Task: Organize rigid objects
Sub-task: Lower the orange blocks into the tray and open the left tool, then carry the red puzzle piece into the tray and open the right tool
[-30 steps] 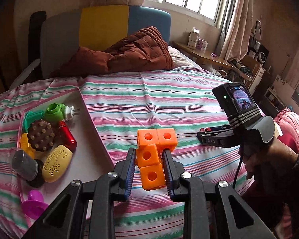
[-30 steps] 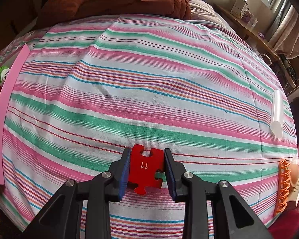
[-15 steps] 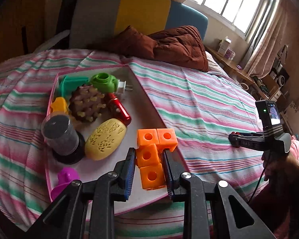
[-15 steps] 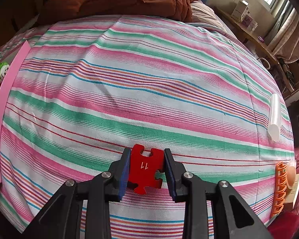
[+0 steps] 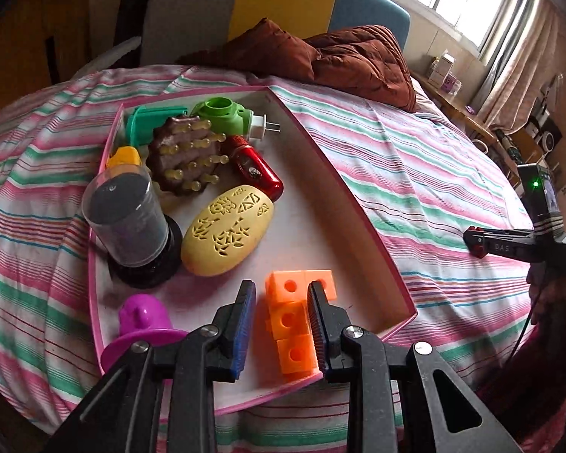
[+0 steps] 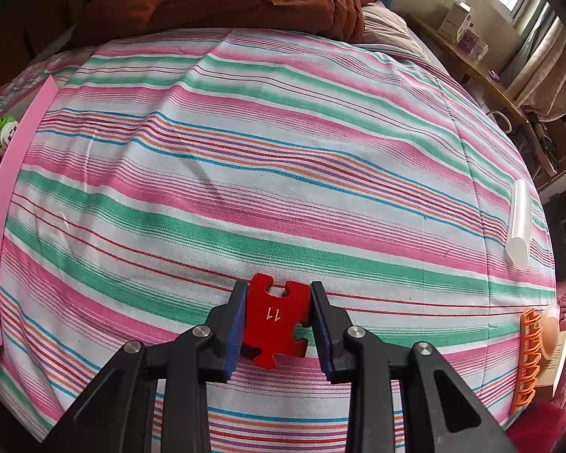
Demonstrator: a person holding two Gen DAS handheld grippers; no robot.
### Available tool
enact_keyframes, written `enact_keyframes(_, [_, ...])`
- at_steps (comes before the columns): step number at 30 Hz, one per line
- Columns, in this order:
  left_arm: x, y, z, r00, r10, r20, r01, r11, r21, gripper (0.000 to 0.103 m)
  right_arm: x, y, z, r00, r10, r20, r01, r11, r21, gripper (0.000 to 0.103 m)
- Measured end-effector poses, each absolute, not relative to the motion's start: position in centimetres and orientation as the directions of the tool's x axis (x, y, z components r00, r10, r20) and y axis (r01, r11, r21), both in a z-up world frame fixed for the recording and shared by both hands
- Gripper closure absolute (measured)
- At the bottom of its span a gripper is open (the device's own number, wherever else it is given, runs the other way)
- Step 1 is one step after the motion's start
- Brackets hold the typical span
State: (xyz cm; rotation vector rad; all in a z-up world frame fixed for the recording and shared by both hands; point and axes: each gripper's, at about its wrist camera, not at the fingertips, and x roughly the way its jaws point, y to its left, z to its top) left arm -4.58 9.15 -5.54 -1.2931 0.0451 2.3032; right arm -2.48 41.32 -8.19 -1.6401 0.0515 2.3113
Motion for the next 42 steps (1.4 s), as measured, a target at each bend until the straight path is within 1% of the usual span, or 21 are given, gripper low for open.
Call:
enact_keyframes(5, [-4.3,9.2,-4.8,-0.461,0.39,-0.797,-0.445,-0.879,-0.172,0.075,-2.5,41.3,-8.2,-0.299,0.226,-0.927,-0.268,-0.952,-0.146,0.071])
enact_keyframes(7, [-4.2,9.1,-4.3,-0.481,0.38,-0.79,-0.443,-0.883,-0.155,0.073,-2.5,41.3,-8.2,-0.3,0.226,-0.927,-0.268,-0.952,-0.146,0.071])
enact_keyframes(12, [-4.0,8.7,-3.2,-0.515,0.356,-0.78,-0.43,-0.894,-0.125,0.073,-2.5,41.3,-8.2,-0.3,0.227,-0.927,-0.267,-0.952,-0.147,0.071])
enact_keyframes(26, [-3.3,6.9,-1.6,-0.583,0.316,-0.748,-0.382,-0.92,-0.09,0.073,-2.6,41.6,-8.1,-0.301,0.22,-0.928,-0.27,-0.953,-0.139,0.071])
enact_keyframes(32, [-3.3,6.0,-1.2,-0.599,0.301,-0.742,-0.359,-0.929,-0.087,0.072,-2.5,41.7,-8.1,-0.305,0.171,-0.937,-0.275,-0.958,-0.085,0.071])
enact_keyframes(39, [-3.1,5.3,-0.9,-0.613,0.296,-0.732,-0.345,-0.934,-0.089,0.071,-2.3,40.4,-7.9,-0.308,0.108,-0.945,-0.243,-0.97,-0.032,0.071])
enact_keyframes(42, [-3.0,4.9,-0.8,-0.619,0.293,-0.728,-0.337,-0.937,-0.091,0.069,-2.2,39.6,-7.8,-0.308,0.094,-0.947,-0.23,-0.973,-0.021,0.072])
